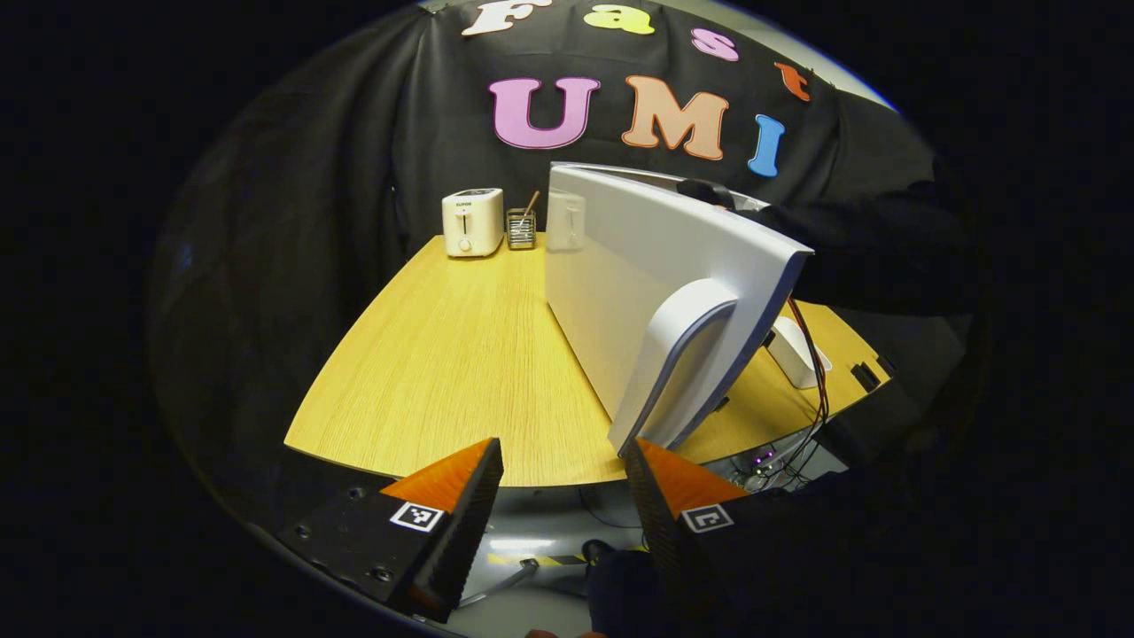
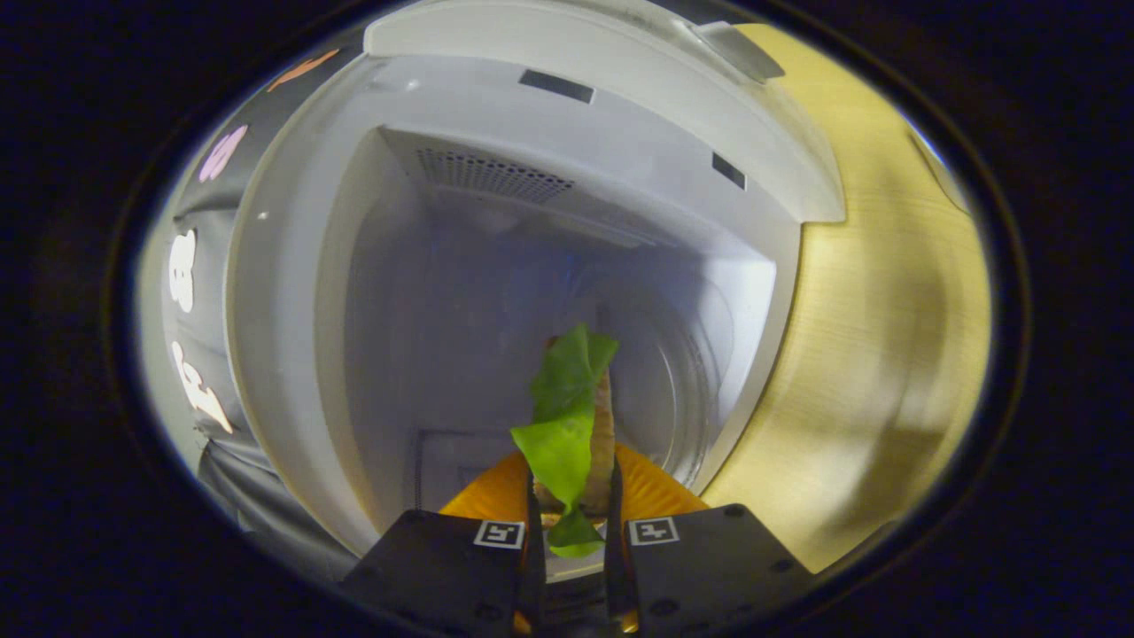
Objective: Open the microwave oven with the left hand, put the food in, and close the microwave oven.
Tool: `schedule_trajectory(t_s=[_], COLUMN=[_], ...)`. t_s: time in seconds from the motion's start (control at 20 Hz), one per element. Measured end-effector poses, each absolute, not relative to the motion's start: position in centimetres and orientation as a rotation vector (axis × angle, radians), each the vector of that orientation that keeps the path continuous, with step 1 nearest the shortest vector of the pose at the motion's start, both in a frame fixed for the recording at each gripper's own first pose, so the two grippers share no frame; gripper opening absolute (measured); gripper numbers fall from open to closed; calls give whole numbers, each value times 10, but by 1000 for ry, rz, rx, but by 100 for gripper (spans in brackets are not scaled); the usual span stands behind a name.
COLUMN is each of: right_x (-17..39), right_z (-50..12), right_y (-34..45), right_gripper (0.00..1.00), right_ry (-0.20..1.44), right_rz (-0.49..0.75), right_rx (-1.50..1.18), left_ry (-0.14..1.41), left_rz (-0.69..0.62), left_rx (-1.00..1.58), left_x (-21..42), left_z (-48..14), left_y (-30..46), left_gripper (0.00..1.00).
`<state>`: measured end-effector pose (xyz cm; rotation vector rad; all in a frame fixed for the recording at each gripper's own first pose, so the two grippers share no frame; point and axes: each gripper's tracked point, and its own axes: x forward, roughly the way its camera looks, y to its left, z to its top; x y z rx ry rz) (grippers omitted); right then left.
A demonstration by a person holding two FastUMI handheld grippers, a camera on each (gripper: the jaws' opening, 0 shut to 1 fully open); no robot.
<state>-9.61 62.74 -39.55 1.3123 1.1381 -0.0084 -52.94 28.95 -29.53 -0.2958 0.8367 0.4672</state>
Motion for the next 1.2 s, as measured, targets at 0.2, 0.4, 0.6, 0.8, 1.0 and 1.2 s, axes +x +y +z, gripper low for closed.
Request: schedule_trajectory(t_s=[0.2, 0.4, 0.6, 0.8, 1.0, 1.2], right_x=[-89, -96, -93, -94, -106, -116], right_z=[-400, -402, -406, -403, -404, -402], right_y=[632, 632, 622, 609, 593, 579], right_gripper=[28, 29, 73, 83, 97, 97], right_ry=[1113, 1139, 1119, 1124, 1148, 1134], right_rz=[-24, -21, -36, 5, 83, 184], right_rx=[1319, 1308, 1245, 1177, 1041, 922], left_ry=[836, 832, 824, 819, 820, 824], left_rz=[494, 515, 514, 480, 443, 444], left_rx=[-303, -311, -309, -301, -285, -277], left_x=[-540, -543, -536, -521, -509, -503], left_z=[-291, -291, -292, -292, -292, -290], left_y=[293, 296, 297, 295, 292, 291], left_gripper=[82, 82, 82, 82, 82, 82])
